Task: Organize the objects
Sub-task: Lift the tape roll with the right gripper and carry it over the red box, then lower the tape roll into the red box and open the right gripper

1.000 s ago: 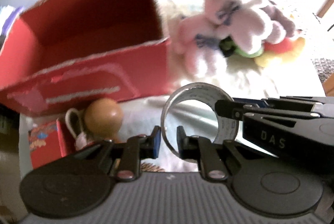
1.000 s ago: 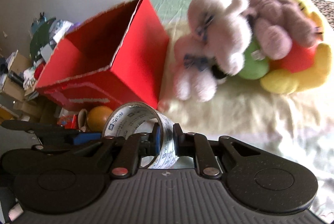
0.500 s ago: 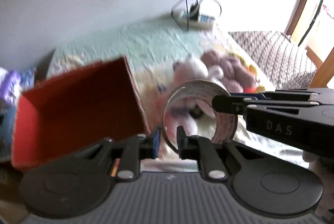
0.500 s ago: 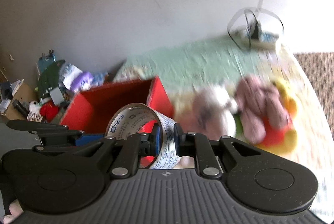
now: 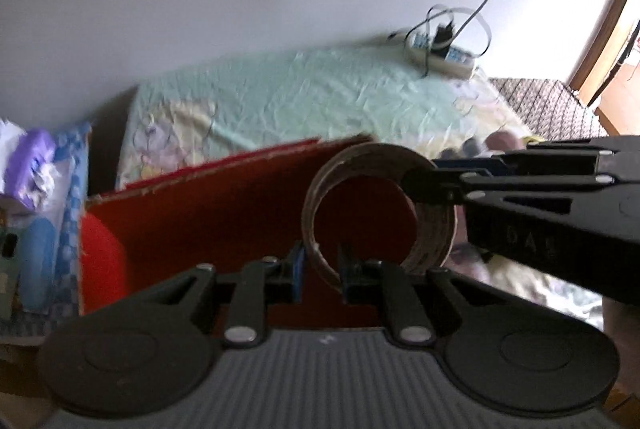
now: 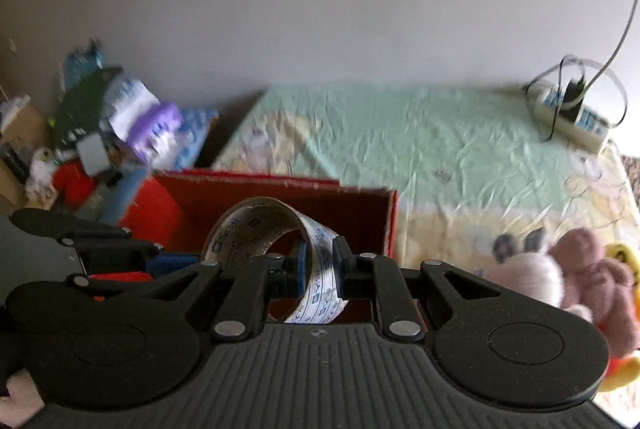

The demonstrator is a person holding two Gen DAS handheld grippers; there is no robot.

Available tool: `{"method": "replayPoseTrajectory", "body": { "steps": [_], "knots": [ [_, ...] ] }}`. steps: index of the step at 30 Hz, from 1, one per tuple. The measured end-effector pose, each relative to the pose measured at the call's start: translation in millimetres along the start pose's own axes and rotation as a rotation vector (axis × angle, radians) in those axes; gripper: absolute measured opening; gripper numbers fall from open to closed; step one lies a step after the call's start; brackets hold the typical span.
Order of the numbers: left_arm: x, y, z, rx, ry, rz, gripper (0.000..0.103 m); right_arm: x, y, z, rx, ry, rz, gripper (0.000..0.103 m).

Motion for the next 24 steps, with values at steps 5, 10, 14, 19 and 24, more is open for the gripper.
{"method": "replayPoseTrajectory", "body": {
  "steps": [5, 10, 14, 19, 24],
  "knots": [
    [6, 28, 51, 0.014, 0.095, -0.019, 0.018, 6, 7, 38, 0.036, 0.1, -0.027, 0.014],
    [19, 48, 75, 0.008, 0.143, -0.017, 0.036, 14, 16, 61, 0.062, 0.167, -0.097, 0.011],
    [24, 59, 79, -0.017, 0.136, -0.002, 0.041, 20, 17, 76, 0.1, 0.211, -0.126, 0.012],
    [24, 74, 81, -0.083, 0.124, -0.011, 0.041, 19, 18, 77, 0.107, 0.215, -0.146, 0.012],
    [24, 90, 83, -0.179, 0.128, -0.029, 0.041, 5, 11, 70, 0.098, 0.16, -0.101, 0.022]
  ]
}}
Point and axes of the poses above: each gripper's, at about its wrist camera, not at the fingertips, and z roughly the way its jaws point, y to its left, x to its underside, the point moved 8 cm from there along z, roughly the way its jaws point, and after that the axes turned 6 degrees about -z, right-handed, at the moved point
